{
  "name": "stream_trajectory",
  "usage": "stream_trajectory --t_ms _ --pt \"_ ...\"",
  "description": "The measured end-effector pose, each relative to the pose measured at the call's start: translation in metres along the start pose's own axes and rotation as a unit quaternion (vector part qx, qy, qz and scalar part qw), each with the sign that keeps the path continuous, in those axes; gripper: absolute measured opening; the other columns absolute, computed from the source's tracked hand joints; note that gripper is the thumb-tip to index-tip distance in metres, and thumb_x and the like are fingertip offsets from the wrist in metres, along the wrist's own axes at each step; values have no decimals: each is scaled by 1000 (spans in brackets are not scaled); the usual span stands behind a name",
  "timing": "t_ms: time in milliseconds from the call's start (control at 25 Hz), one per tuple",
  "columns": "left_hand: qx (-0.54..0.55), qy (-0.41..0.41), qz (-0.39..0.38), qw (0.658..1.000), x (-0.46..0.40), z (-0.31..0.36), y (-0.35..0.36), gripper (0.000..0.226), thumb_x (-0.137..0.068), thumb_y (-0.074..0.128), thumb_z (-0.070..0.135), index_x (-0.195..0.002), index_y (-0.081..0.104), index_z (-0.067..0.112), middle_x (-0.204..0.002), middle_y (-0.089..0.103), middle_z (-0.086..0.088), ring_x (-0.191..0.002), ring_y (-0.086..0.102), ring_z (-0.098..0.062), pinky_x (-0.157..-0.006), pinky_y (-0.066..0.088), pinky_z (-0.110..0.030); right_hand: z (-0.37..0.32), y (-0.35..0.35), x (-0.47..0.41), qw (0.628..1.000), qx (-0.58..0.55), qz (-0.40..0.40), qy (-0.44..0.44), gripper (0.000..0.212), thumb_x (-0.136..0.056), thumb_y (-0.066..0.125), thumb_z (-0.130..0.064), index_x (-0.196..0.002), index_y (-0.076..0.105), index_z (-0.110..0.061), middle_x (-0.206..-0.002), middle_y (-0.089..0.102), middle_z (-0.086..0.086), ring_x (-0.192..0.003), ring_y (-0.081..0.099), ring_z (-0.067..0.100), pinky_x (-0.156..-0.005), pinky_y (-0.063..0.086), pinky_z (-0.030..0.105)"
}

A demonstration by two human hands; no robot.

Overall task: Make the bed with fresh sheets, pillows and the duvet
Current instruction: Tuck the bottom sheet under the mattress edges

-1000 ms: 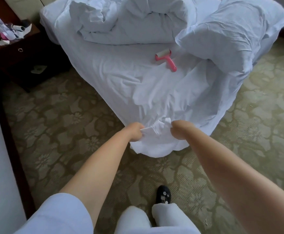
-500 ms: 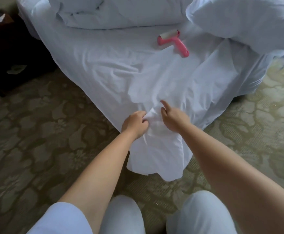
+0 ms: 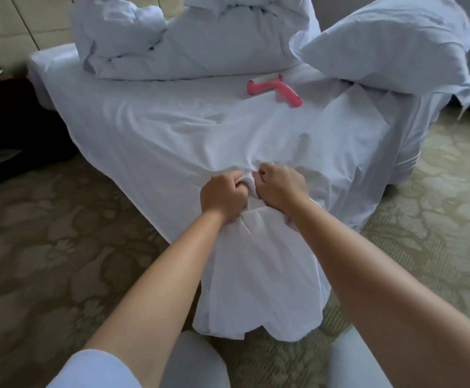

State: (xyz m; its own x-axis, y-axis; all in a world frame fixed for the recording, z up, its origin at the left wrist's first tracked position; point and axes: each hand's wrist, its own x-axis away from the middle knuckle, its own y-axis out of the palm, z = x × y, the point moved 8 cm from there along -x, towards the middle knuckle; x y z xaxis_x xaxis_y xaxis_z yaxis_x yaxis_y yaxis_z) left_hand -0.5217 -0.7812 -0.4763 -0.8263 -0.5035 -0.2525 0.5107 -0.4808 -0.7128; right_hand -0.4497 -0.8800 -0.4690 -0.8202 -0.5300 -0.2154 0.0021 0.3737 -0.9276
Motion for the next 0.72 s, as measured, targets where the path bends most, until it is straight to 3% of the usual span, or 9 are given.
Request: stream_trajectory --t_ms 200,320,400,480,560,720 --pt "48 -15 -30 998 3 -1 -3 23 -66 34 31 -56 30 11 -52 36 0 -65 38 -25 -55 25 -32 2 -11 14 999 -41 20 -2 20 -98 33 -31 -85 41 -18 -102 65 17 -93 58 37 -68 30 33" --pt "111 -11 -48 993 5 -3 -3 21 -68 38 32 -54 37 16 -49 38 3 -61 37 -21 -59 29 -32 8 -19 23 994 -85 63 14 24 -99 35 -33 -82 43 -17 -98 66 17 -92 58 36 -69 29 33" --pt "166 5 -82 983 21 0 0 17 -68 44 31 -52 47 26 -47 43 9 -57 40 -18 -61 33 -33 19 -25 34 986 -123 105 41 29 -99 37 -35 -78 44 -16 -90 65 15 -89 58 34 -67 30 32" --pt "186 25 -115 975 42 0 10 7 -67 59 38 -68 60 30 -62 58 12 -65 54 -17 -65 44 -35 27 -25 48 982 -122 133 57 32 -98 39 -35 -72 44 -16 -78 62 9 -79 57 31 -64 31 32" --pt "180 48 -113 976 56 2 15 34 -62 71 45 -85 65 21 -78 67 4 -75 63 -18 -69 51 -36 31 -25 55 977 -143 146 68 37 -96 43 -33 -63 39 -16 -62 50 -1 -68 52 26 -62 28 30" --pt "207 105 -54 971 74 25 7 28 -67 70 27 -66 54 4 -59 48 1 -55 41 -9 -52 35 -26 38 -34 70 958 -203 181 91 49 -89 55 -22 -50 26 -18 -49 33 -5 -60 41 23 -58 24 30"
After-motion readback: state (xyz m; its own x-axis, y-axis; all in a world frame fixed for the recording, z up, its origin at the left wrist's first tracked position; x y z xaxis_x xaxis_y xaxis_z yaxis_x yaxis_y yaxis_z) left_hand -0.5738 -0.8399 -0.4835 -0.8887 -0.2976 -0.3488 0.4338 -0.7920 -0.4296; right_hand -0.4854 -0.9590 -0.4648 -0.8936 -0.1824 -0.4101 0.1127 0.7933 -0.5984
